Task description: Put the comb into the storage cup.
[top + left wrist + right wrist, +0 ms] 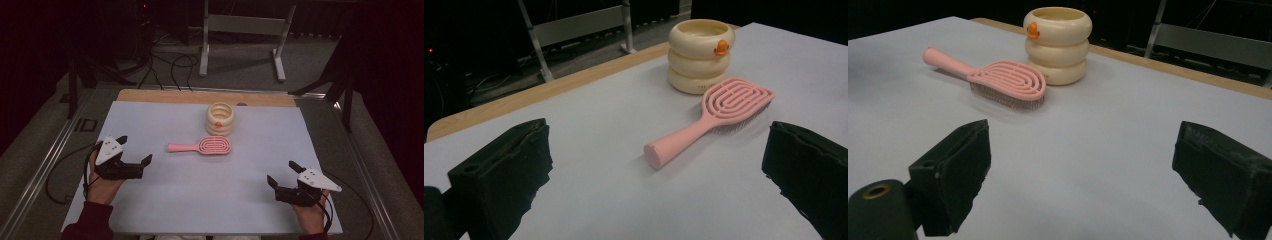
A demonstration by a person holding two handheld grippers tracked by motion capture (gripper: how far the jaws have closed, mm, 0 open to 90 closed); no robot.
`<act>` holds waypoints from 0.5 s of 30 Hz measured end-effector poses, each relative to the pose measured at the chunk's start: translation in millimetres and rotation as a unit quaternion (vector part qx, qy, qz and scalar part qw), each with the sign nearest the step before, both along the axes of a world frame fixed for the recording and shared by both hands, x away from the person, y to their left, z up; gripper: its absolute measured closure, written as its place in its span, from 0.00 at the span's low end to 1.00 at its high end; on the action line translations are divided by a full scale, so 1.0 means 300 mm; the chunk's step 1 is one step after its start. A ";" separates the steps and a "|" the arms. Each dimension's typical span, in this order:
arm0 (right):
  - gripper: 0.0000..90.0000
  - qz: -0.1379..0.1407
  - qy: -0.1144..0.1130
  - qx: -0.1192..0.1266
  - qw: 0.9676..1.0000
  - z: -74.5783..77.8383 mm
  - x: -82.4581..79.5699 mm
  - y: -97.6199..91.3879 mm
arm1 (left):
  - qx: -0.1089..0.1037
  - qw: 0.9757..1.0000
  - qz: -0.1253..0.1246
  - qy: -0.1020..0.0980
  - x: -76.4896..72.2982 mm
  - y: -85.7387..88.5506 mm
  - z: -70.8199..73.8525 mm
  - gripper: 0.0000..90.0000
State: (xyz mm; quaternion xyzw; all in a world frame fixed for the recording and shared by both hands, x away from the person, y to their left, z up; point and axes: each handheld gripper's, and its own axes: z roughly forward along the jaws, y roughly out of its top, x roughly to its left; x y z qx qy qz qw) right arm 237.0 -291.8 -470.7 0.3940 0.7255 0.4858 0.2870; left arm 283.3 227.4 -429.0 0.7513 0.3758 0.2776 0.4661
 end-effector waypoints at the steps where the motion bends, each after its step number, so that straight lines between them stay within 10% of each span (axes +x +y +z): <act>1: 0.10 -0.001 0.000 0.001 1.000 0.000 0.000 0.000 | 0.000 1.000 0.000 0.000 0.000 0.000 0.000 0.00; 15: 0.10 0.001 0.004 0.001 1.000 -0.006 0.003 0.002 | 0.005 1.000 -0.004 0.009 0.036 -0.016 -0.004 0.00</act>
